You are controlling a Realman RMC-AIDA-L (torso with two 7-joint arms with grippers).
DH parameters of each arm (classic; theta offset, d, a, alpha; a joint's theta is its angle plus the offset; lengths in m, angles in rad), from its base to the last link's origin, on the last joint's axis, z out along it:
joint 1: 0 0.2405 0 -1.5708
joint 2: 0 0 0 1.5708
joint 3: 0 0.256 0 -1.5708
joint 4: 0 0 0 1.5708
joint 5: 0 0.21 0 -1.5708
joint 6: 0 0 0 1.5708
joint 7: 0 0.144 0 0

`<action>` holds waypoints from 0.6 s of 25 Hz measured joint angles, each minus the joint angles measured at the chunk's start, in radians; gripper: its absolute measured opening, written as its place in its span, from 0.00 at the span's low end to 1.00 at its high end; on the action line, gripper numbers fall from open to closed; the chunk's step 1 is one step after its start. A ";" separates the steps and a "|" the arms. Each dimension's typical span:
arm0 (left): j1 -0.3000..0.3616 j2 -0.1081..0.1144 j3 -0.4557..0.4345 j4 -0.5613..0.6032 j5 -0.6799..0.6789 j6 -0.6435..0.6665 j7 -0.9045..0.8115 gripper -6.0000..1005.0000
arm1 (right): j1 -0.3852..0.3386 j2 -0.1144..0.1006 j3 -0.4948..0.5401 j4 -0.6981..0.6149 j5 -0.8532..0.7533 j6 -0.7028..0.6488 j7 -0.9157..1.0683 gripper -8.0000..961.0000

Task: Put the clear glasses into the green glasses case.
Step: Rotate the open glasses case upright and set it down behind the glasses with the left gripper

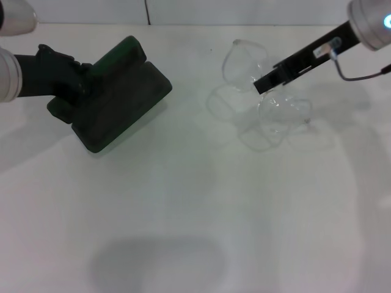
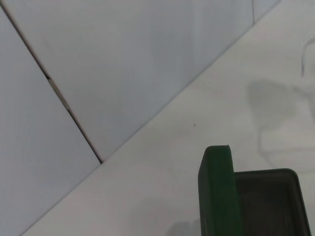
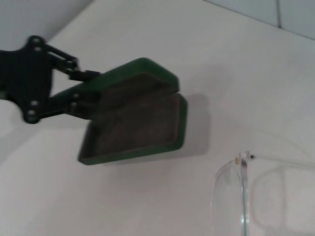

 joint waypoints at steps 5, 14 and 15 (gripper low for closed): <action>-0.002 0.000 -0.027 -0.002 -0.035 -0.001 0.000 0.22 | -0.032 -0.001 0.086 -0.041 0.052 -0.078 -0.107 0.08; 0.000 0.001 -0.040 -0.005 -0.125 0.012 0.031 0.22 | -0.244 0.002 0.113 -0.390 0.265 -0.116 -0.365 0.08; 0.001 0.001 -0.039 -0.006 -0.141 0.024 0.049 0.22 | -0.285 0.001 0.126 -0.443 0.311 -0.112 -0.393 0.08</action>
